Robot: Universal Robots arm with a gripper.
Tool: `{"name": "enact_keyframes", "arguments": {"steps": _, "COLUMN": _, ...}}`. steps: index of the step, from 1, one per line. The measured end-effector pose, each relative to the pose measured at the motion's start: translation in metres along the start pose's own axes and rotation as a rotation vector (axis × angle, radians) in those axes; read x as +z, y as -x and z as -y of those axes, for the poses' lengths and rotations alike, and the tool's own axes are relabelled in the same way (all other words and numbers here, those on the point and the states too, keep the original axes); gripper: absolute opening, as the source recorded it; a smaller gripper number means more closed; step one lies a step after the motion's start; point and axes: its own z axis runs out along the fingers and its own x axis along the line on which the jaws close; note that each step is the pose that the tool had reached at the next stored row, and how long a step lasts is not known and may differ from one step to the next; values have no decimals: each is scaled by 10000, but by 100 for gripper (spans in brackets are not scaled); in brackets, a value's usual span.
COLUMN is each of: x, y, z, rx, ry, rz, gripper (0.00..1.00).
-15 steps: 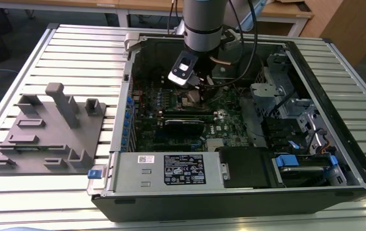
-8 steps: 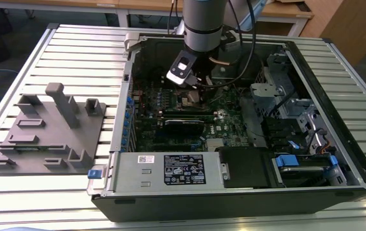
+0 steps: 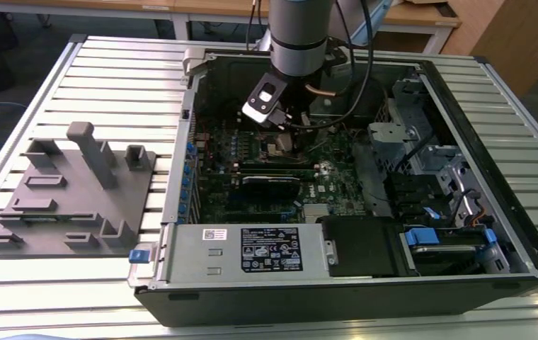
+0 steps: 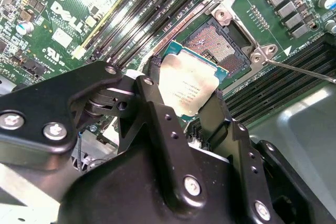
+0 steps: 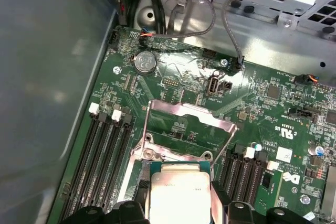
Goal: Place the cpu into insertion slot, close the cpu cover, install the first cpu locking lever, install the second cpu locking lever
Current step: 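Place the cpu into insertion slot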
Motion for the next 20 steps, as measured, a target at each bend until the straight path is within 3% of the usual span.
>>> {"name": "enact_keyframes", "arguments": {"steps": 7, "x": 2, "y": 0, "z": 0, "rx": 208, "ry": 4, "rz": 21, "gripper": 54}}
{"name": "enact_keyframes", "arguments": {"steps": 20, "x": 14, "y": 0, "z": 1, "rx": 2316, "ry": 19, "rz": 240, "gripper": 54}}
